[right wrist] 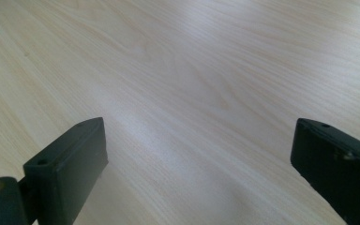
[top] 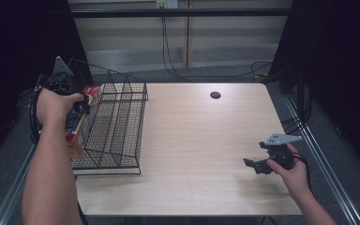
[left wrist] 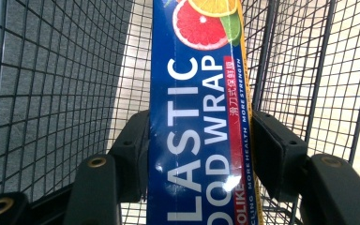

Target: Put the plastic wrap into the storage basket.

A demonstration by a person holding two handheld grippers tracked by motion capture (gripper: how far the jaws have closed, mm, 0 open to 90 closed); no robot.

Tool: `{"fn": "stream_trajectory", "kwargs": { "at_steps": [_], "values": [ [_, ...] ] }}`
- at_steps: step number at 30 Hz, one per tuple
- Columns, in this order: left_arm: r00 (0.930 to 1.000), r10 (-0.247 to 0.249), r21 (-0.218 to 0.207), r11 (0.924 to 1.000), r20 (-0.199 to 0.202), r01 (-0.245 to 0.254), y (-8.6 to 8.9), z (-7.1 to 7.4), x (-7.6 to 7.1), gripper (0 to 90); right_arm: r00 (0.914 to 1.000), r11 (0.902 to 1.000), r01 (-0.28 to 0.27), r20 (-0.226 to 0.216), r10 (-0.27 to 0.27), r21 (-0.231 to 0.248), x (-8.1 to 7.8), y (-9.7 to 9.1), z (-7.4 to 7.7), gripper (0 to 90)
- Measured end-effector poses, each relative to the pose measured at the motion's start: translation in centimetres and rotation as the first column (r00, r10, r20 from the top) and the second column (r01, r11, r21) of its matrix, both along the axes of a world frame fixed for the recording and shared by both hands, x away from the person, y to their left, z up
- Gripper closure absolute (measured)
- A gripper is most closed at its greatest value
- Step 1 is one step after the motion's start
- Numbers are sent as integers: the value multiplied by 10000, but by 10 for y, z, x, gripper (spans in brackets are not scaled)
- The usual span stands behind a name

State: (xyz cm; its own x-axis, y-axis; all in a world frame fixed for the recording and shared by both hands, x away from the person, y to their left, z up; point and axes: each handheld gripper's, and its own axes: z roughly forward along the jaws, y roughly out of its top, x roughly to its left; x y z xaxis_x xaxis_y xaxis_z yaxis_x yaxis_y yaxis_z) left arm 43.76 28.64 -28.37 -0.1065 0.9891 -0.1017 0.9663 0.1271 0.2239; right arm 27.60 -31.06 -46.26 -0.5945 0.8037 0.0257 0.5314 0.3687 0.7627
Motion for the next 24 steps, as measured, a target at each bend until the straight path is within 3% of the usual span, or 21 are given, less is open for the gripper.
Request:
{"fn": "stream_trajectory", "kwargs": {
  "at_steps": [7, 10, 13, 14, 16, 18, 24],
  "values": [
    [9997, -186, 119, 9998, -150, 188, 2, -5, 0, 429, 10000, 10000, -52, -26, 52, -17, 0, 0, 0, 38],
    [10000, 49, -17, 10000, 49, -49, 4, -7, 0, 424, 9999, 10000, -80, -62, 80, -8, 0, 1, 0, 38],
    [9946, 355, -328, 9989, 978, -325, 7, 5, -2, 464, 10000, 10000, -22, -32, 22, -56, 0, 1, 0, 38],
    [9934, 330, -384, 9988, 1098, -289, 7, 10, -3, 408, 10000, 10000, -35, 2, 35, -72, 0, 1, -1, 38],
    [9921, 320, -289, 9992, 1210, -287, 6, 15, -4, 386, 10000, 10000, -55, -43, 55, -50, 0, 1, 0, 38],
    [9923, 279, -513, 9984, 1208, -218, 4, 19, -6, 393, 10000, 10000, -61, -50, 61, -38, 1, 1, 0, 38],
    [9926, 16, -646, 9979, 1214, 63, -5, 23, -10, 356, 10000, 9999, -40, -1, 40, -112, 0, 1, -1, 38]
  ]
}}
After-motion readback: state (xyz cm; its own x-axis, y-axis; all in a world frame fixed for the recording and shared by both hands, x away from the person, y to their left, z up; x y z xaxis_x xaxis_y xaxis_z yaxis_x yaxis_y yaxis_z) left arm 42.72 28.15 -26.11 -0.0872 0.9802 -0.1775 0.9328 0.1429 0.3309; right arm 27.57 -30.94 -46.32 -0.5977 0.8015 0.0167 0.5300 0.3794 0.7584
